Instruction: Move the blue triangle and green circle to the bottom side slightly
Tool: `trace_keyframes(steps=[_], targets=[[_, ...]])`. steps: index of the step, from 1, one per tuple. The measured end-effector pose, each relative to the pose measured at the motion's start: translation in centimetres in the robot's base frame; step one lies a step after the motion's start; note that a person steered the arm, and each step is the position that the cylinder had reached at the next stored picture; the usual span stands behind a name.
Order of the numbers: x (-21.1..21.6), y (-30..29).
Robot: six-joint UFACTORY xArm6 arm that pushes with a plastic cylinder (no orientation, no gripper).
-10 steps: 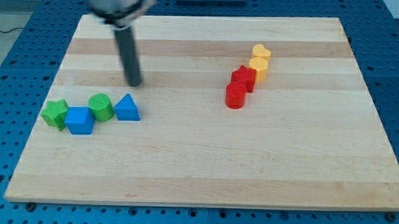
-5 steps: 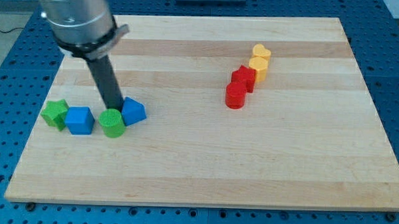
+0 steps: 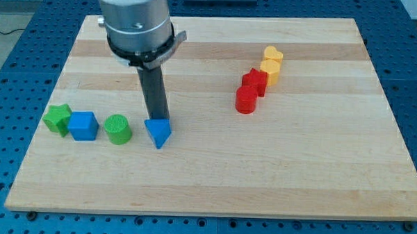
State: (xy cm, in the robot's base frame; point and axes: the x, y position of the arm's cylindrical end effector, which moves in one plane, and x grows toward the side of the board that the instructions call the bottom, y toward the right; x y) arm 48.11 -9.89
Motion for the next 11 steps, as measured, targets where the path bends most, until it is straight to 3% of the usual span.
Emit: trace_keyframes(steps=[1, 2, 3, 4, 7, 11], targets=[[0.7, 0.0], [0.0, 4.0], [2.7, 9.1], [7.7, 9.2], [5.0, 2.1], [4.5, 0.3]])
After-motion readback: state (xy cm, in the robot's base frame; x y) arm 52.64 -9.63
